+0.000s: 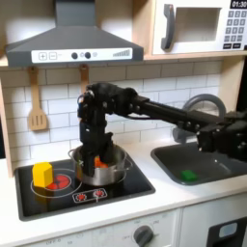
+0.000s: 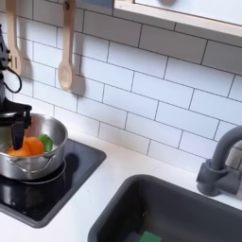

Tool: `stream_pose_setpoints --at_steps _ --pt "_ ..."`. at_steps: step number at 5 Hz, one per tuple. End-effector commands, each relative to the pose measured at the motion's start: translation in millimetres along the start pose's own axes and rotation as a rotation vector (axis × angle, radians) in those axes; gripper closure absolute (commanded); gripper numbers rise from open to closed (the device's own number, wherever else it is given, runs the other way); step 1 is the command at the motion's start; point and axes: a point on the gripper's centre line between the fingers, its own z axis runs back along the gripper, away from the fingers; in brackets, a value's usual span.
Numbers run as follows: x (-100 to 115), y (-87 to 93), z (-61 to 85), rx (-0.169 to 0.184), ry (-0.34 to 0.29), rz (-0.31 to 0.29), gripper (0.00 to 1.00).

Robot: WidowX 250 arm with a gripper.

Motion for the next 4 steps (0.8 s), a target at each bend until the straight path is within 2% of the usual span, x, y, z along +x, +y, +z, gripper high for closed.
stream_pose_setpoints --at_steps 1,2,3,4 --pt "12.4 0.8 -11.5 0.007 0.017 0.003 0.00" --pt "14.5 3.2 -9.1 0.008 0.007 0.014 0.00" --pt "10.9 9.1 -15.3 0.030 0.017 0.011 0.00" --pt "10.6 11.5 -20.6 0.044 0.022 0.020 0.57"
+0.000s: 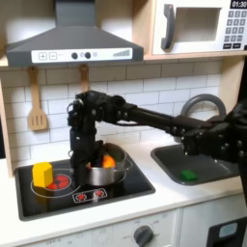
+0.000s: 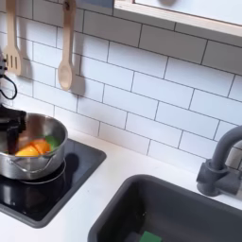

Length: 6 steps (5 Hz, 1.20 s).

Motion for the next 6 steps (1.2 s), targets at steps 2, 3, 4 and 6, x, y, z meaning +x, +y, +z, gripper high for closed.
stream_pose_setpoints --at_steps 2,3,4,6 --pt "-0.8 3.3 -5.9 0.022 -0.002 0.014 1.00" --pt "0.8 4.9 -5.3 0.025 -0.009 0.019 1.00" --pt "2.8 7.0 -4.2 0.024 -0.010 0.028 1.00" --pt "10.3 5.5 1.9 0.016 -0.038 0.051 1.00"
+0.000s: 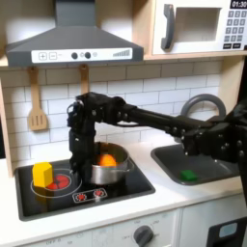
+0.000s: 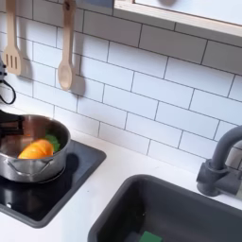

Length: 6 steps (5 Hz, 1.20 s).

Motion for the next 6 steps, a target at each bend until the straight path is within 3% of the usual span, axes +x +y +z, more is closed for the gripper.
stream_pose_setpoints --at_steps 1,3,6 --pt "13.6 6.2 -3.3 0.008 -0.010 0.044 1.00" --pt "23.2 16.8 -11.0 0.011 -0.007 0.081 1.00" --pt "24.4 23.5 -8.5 0.012 -0.013 0.096 1.00"
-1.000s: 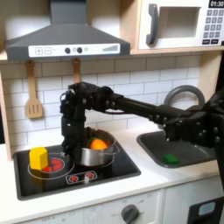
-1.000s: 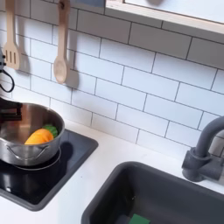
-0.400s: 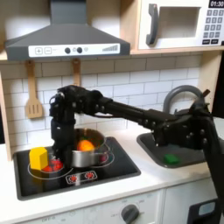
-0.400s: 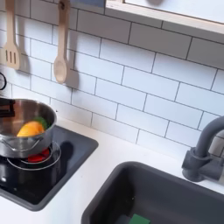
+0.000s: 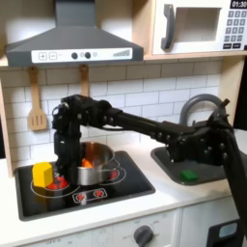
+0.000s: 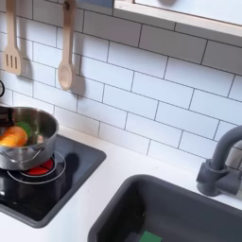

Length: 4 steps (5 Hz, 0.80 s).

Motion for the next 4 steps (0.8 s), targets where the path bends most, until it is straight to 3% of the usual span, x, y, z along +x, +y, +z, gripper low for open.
stream_pose_setpoints --at_steps 1,2,4 --pt "-1.3 3.9 2.9 -0.009 0.009 0.002 0.00" --pt "-5.0 6.1 3.6 -0.013 0.010 0.001 0.00" --pt "-10.1 1.1 6.8 -0.056 0.009 -0.007 0.00"
